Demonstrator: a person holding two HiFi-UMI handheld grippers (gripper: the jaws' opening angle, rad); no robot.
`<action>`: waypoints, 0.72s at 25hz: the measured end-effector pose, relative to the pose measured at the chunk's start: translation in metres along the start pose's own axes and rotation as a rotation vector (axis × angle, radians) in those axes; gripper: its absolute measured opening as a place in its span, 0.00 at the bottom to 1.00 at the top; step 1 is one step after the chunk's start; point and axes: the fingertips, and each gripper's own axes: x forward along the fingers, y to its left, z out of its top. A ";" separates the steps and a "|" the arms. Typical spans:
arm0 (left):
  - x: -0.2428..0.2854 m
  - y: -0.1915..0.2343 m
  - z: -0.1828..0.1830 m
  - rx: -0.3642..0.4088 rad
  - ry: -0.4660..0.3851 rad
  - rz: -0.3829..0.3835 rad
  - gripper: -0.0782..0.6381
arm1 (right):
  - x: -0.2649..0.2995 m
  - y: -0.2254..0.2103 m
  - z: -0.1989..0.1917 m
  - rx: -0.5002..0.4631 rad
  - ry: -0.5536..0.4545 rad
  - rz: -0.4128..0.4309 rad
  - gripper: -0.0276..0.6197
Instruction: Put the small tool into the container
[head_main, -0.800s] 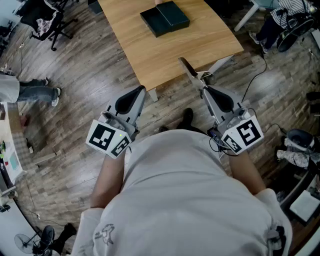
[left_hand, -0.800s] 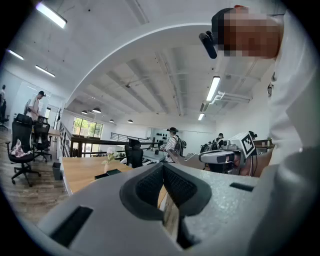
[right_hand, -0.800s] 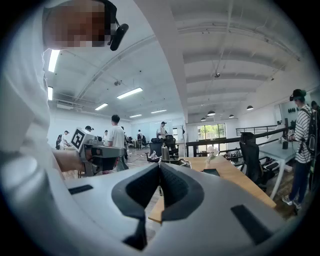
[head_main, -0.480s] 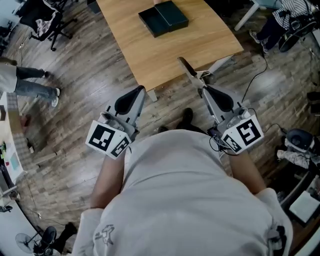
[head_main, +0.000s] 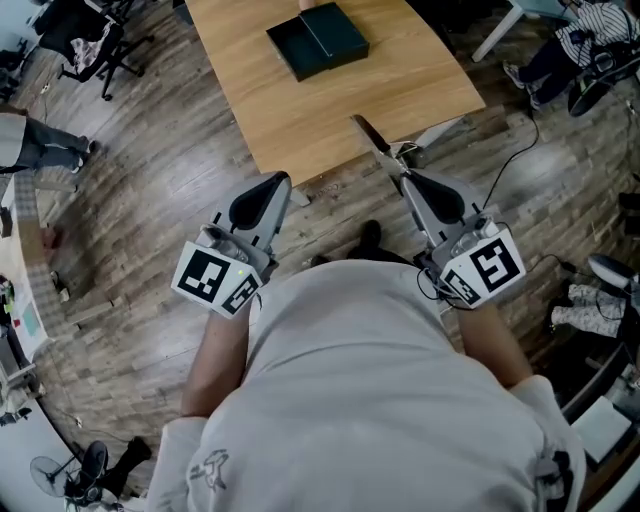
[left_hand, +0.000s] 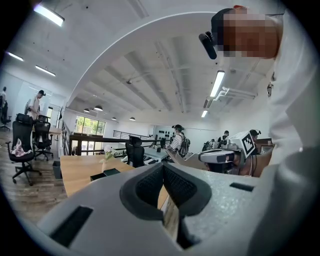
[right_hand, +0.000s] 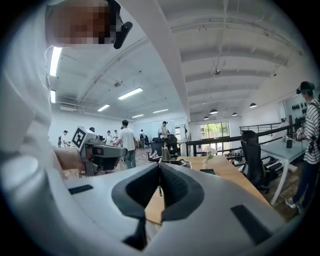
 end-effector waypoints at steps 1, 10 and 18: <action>0.007 -0.001 0.001 -0.001 0.002 0.005 0.12 | 0.000 -0.007 0.001 -0.003 0.000 0.008 0.06; 0.073 -0.007 0.000 -0.023 0.012 0.055 0.12 | 0.007 -0.076 0.005 0.009 -0.004 0.076 0.06; 0.106 -0.004 -0.004 -0.026 0.028 0.075 0.12 | 0.010 -0.118 0.001 0.024 0.000 0.079 0.06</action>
